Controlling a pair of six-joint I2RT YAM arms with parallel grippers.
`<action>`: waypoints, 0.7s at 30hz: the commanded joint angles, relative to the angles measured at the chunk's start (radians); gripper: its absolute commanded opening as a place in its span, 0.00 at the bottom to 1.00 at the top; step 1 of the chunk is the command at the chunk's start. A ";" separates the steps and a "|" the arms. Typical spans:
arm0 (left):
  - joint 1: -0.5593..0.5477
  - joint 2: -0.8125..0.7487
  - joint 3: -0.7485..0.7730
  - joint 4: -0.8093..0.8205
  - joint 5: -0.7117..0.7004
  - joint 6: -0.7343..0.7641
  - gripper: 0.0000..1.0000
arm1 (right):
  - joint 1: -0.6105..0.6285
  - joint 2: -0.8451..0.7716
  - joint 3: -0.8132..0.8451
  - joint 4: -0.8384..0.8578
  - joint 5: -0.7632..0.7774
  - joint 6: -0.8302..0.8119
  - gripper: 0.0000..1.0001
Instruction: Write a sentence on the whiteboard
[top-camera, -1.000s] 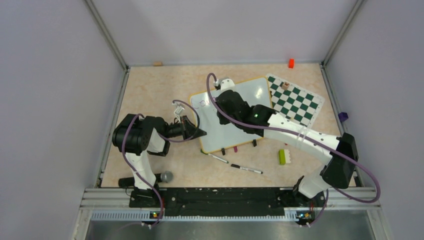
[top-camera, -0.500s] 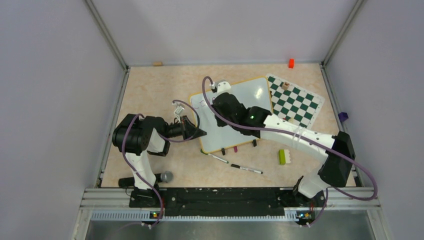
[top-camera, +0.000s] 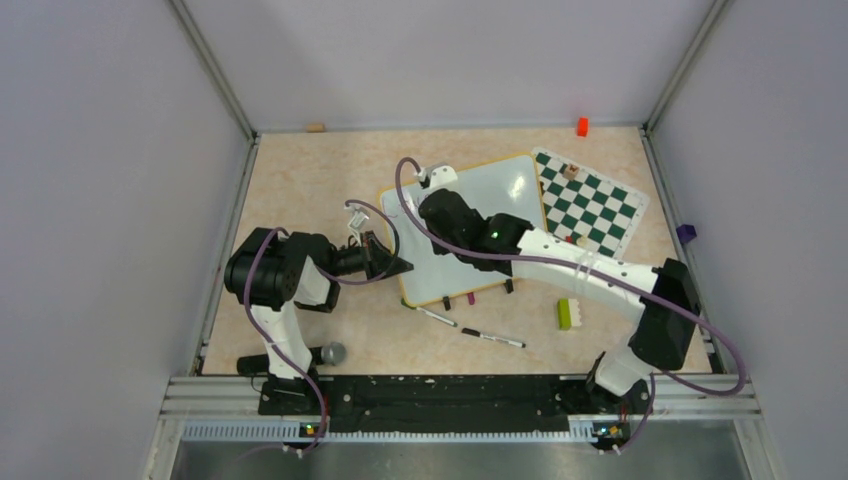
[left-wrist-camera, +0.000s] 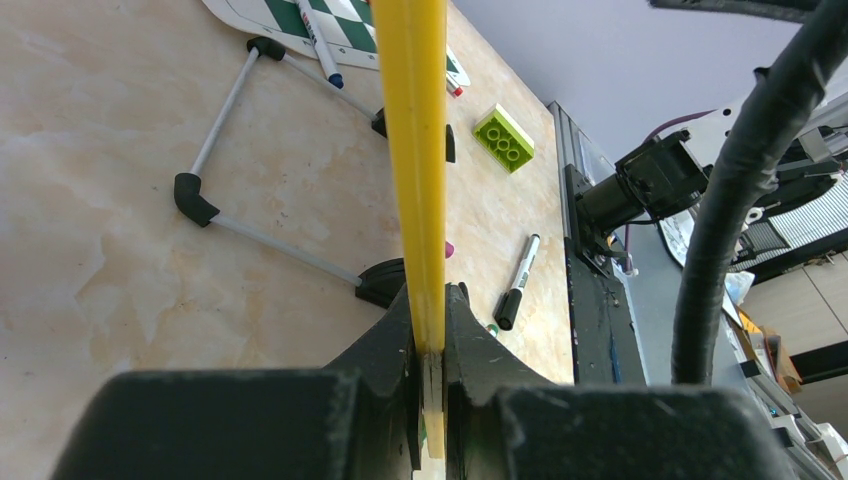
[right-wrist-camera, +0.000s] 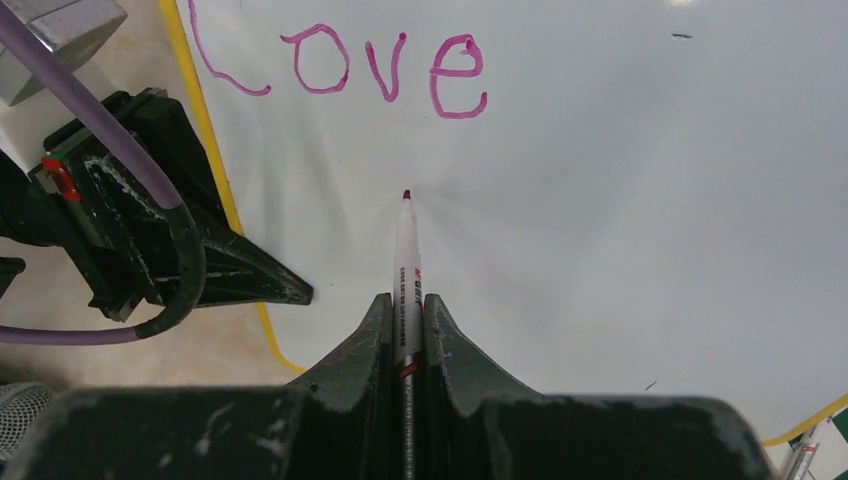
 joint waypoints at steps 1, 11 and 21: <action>-0.018 -0.006 -0.004 0.056 0.049 0.067 0.00 | 0.007 0.032 0.072 0.005 0.006 -0.010 0.00; -0.019 -0.006 -0.004 0.056 0.051 0.066 0.00 | 0.007 0.037 0.083 0.040 -0.045 -0.020 0.00; -0.019 -0.005 -0.003 0.056 0.052 0.067 0.00 | 0.007 0.055 0.112 0.025 0.011 -0.030 0.00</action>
